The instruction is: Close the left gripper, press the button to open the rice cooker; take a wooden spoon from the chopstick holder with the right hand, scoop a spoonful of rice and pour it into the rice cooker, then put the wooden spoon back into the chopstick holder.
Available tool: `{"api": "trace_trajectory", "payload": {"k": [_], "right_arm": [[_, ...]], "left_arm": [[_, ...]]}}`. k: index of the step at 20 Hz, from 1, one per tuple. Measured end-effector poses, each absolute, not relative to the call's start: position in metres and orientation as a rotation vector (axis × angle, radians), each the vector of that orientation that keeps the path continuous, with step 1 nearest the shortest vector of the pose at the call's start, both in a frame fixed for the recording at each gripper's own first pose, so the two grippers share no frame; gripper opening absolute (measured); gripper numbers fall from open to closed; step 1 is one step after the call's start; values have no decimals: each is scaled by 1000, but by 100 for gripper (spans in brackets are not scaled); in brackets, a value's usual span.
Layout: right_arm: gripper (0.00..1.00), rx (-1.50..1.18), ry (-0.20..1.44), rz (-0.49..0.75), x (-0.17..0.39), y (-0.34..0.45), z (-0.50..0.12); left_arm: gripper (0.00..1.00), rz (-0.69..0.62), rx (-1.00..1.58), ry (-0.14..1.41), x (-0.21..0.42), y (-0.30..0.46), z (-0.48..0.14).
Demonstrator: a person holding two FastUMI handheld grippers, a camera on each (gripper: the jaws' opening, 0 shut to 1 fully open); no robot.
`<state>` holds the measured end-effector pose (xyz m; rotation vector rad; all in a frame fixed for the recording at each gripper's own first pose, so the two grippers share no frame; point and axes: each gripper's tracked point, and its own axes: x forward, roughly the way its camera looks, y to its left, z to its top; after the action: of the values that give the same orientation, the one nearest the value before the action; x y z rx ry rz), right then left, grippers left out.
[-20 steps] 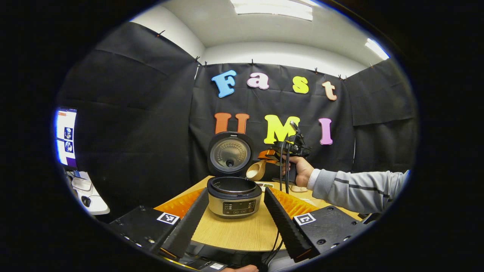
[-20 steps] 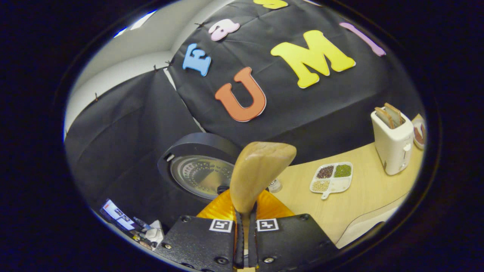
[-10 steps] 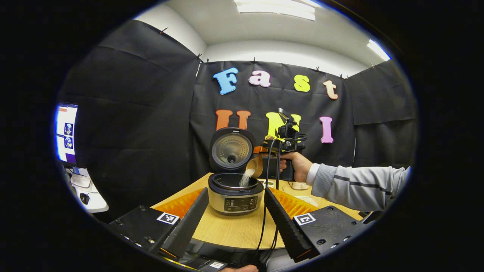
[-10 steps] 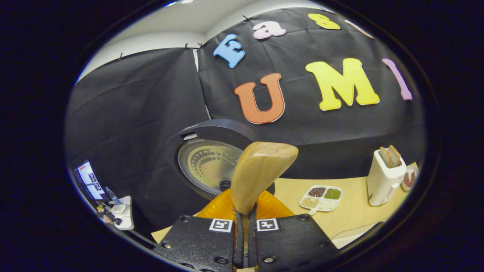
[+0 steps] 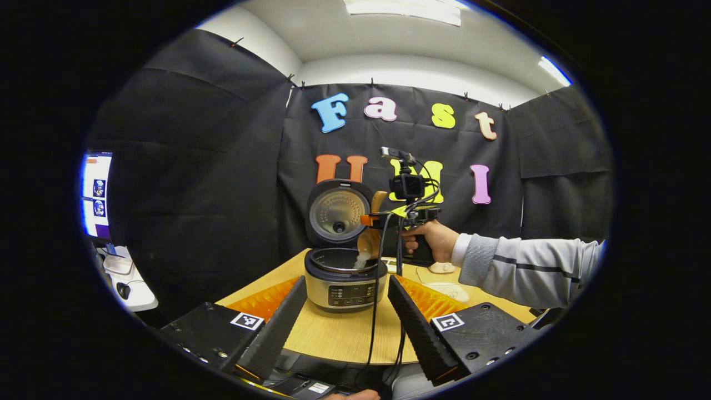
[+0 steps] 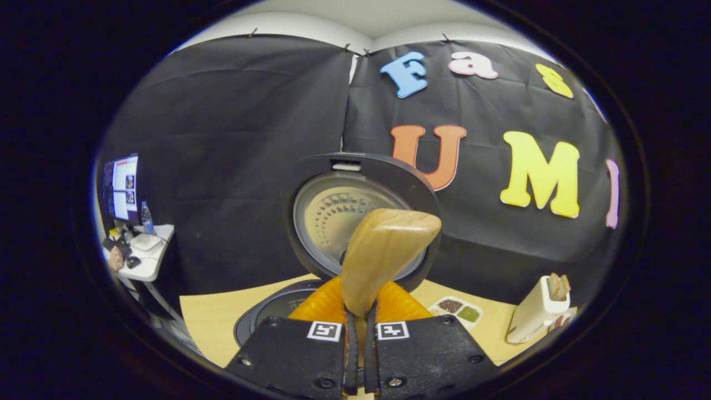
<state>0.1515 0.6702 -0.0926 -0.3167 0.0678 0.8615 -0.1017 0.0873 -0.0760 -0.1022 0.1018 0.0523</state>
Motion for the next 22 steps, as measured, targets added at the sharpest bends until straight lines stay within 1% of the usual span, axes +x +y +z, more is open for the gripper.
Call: {"api": "trace_trajectory", "payload": {"k": [3,6,11,17,22], "right_arm": [[10,-433,-14,868,140,674,-90],[11,-450,-18,882,135,675,-91],[12,-438,-13,817,152,651,-79],[12,-342,23,712,191,579,-59],[13,-269,61,607,227,499,-52]], "left_arm": [[94,45,-105,103,-99,85,-77],[95,40,-109,113,-96,82,-80],[95,27,-129,113,-94,76,-82],[95,3,-151,112,-91,65,-83],[95,-15,-128,106,-90,50,-83]]}}
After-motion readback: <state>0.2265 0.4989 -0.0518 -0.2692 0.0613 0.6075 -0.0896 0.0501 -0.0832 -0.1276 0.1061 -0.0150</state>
